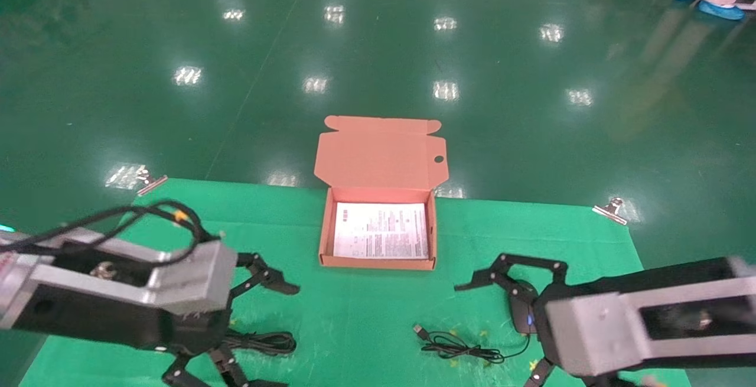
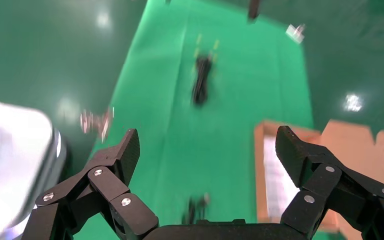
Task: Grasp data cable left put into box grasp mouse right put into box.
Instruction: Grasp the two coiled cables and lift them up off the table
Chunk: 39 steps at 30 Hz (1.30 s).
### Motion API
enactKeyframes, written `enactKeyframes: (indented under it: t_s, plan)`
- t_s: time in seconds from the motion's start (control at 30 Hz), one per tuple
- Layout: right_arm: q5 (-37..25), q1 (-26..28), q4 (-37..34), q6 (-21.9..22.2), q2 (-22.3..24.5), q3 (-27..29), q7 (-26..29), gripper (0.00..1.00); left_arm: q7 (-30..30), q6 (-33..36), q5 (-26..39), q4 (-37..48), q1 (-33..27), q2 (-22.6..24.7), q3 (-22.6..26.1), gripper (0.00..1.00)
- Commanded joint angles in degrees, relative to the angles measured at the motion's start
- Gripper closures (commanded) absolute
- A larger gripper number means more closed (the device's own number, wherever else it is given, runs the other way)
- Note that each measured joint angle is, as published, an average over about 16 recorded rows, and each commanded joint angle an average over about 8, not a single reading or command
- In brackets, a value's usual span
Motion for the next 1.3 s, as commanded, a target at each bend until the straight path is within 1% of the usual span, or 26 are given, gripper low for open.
enactKeyframes:
  t_s: [0.03, 0.17, 0.33, 0.53, 0.7, 0.87, 1.07, 1.2, 1.3]
  plan:
    - [-3.53, 2.45, 0.16, -0.55, -0.58, -2.51, -1.72, 0.0, -0.42, 0.24, 2.95, 0.02, -2.49, 0.89, 2.89, 0.0]
    - [-10.16, 6.92, 0.37, -0.47, -1.9, -9.22, -5.01, 0.0, -0.22, 0.09, 8.63, 0.24, -6.41, 2.76, 9.22, 0.0]
    - [-18.0, 11.41, 0.53, 0.16, -3.93, -16.55, -7.67, 0.0, -0.57, -0.59, 15.25, 0.67, -9.07, 4.67, 15.32, 0.0]
    - [-25.79, 13.55, 0.55, 2.0, -6.66, -22.32, -8.06, 0.0, -1.02, -2.1, 24.49, -0.08, -9.92, 7.29, 20.62, 0.0]
    - [-30.95, 12.41, 0.41, 4.84, -8.6, -24.81, -6.31, 0.0, -1.37, -4.41, 30.44, 0.35, -8.69, 9.44, 23.38, 0.0]
    - [-34.71, 9.81, 0.09, 8.24, -9.89, -26.14, -3.78, 0.0, -1.31, -6.98, 33.46, 2.84, -6.74, 10.99, 24.72, 0.0]
    - [-37.85, 6.43, -0.77, 12.39, -11.04, -27.0, -0.82, 0.0, -0.63, -10.23, 34.29, 8.35, -4.54, 12.58, 25.08, 0.0]
    - [-38.11, 4.62, -3.03, 14.62, -12.25, -26.95, 1.51, 0.0, 0.35, -12.42, 33.72, 13.13, -3.19, 13.75, 24.83, 0.0]
    - [-37.39, 3.77, -6.13, 15.79, -13.61, -26.72, 2.69, 0.0, 1.33, -13.85, 33.13, 17.19, -2.51, 14.86, 24.58, 0.0]
